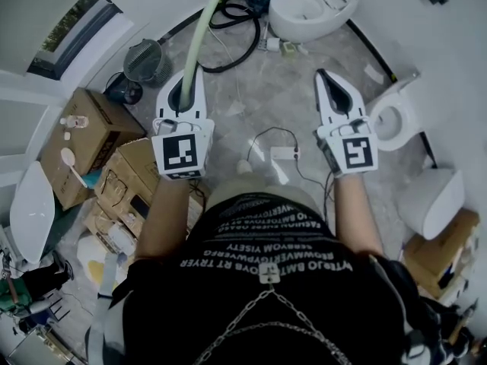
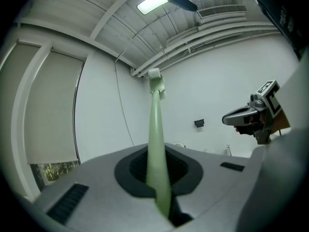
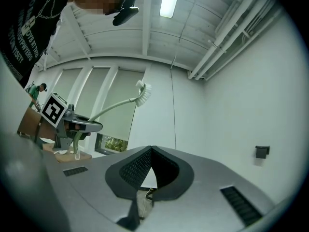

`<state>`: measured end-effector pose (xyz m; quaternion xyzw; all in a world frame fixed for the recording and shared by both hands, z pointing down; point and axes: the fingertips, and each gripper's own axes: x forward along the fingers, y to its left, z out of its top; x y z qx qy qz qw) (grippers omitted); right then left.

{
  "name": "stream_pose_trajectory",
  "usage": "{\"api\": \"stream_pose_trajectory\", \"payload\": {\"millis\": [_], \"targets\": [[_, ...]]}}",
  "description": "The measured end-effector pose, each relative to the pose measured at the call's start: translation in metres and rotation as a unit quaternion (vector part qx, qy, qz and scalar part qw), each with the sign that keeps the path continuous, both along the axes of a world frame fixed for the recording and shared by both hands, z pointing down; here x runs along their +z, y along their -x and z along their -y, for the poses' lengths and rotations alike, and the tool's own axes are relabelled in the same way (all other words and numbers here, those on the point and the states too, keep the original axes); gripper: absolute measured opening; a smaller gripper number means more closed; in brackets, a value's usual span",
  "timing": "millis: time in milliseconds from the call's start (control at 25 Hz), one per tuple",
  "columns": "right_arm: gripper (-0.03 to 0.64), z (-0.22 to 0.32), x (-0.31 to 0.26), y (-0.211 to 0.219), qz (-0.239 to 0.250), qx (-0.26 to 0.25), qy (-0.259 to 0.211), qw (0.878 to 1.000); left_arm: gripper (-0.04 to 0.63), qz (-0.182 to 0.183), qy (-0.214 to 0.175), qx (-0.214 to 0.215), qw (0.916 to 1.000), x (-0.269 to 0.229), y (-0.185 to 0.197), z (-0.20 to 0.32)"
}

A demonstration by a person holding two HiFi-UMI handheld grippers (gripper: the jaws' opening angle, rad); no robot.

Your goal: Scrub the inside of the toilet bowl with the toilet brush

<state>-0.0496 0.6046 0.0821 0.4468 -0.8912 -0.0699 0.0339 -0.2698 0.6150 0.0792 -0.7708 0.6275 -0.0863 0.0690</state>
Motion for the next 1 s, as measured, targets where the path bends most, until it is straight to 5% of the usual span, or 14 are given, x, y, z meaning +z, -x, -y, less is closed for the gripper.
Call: {"api": "stream_pose_trajectory", "payload": {"millis": [1000], "targets": [[0.003,0.051,-0.010,0.017,0.013,0.013,0.000,1.000,0.002,-0.001,0.010,-0.002,0.9999,0.009,0.045,0.042]]}}
